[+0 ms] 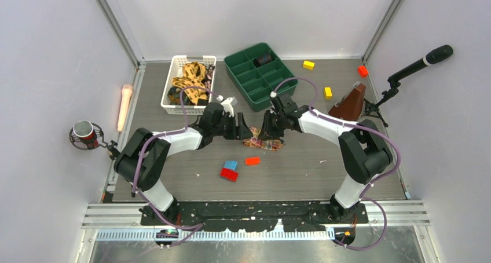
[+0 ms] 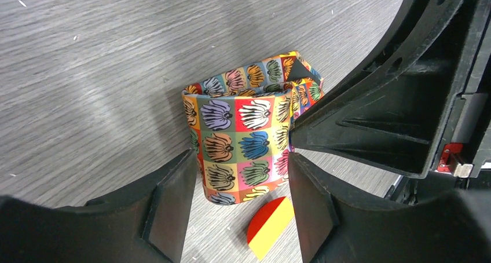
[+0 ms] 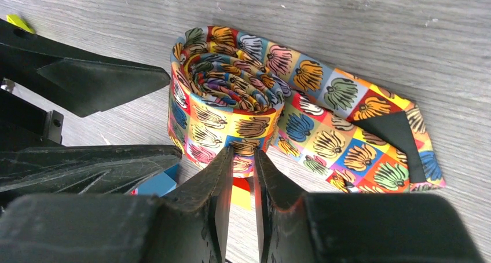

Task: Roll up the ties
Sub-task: Roll the tie at the center of the board.

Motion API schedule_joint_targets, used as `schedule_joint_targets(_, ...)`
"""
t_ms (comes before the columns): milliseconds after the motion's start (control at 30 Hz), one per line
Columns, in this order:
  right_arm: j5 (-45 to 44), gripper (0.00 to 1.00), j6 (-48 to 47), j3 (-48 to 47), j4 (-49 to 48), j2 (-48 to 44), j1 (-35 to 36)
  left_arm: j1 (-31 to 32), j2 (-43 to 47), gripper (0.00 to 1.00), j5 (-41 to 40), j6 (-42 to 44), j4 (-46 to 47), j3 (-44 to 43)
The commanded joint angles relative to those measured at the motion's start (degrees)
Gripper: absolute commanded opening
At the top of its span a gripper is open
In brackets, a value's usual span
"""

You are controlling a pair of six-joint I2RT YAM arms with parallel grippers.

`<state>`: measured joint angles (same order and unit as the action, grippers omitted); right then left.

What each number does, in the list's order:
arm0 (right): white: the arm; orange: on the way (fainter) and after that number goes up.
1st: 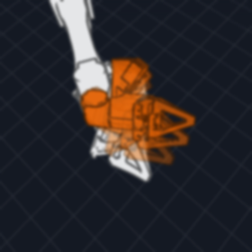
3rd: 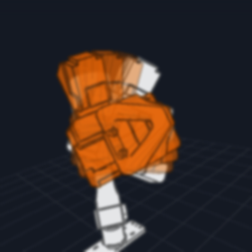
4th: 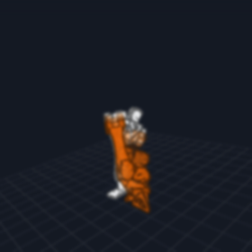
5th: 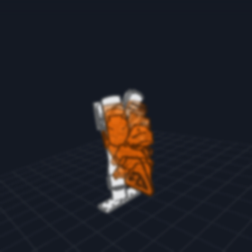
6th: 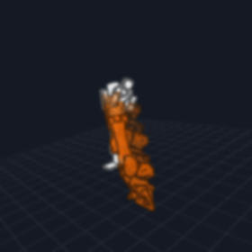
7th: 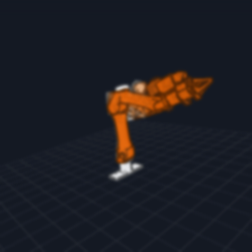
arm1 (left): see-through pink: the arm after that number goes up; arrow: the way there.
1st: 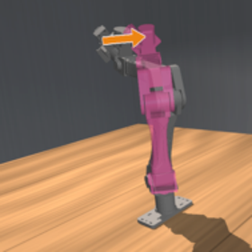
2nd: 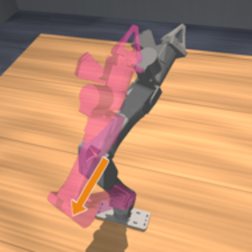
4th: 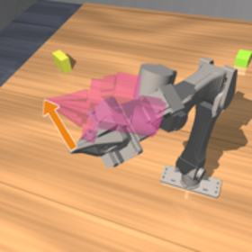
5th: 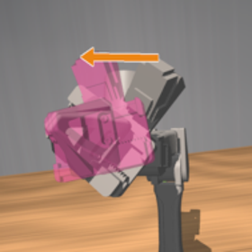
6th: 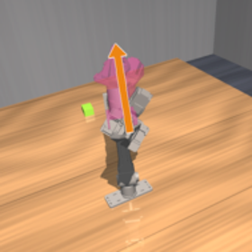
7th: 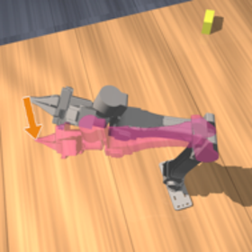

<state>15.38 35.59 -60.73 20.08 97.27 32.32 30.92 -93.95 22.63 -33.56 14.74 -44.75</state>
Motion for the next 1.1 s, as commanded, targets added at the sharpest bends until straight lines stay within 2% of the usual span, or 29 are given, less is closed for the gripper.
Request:
schedule_joint_targets(0,1.26,0.25,0.99,-0.03,-4.11,1.17,0.38,-0.81,0.08,0.61,1.37,1.52,1.66,-2.17)
schedule_joint_targets(667,1.18,0.24,0.44,-0.61,-5.05,4.66,0.38,-1.82,-4.77,0.63,4.7,1.21,2.05,-2.65)
schedule_joint_targets(1067,1.03,0.23,0.42,-0.71,-5.4,5.37,0.34,-1.82,-9.58,0.65,9.69,-1.91,9.02,-1.92)
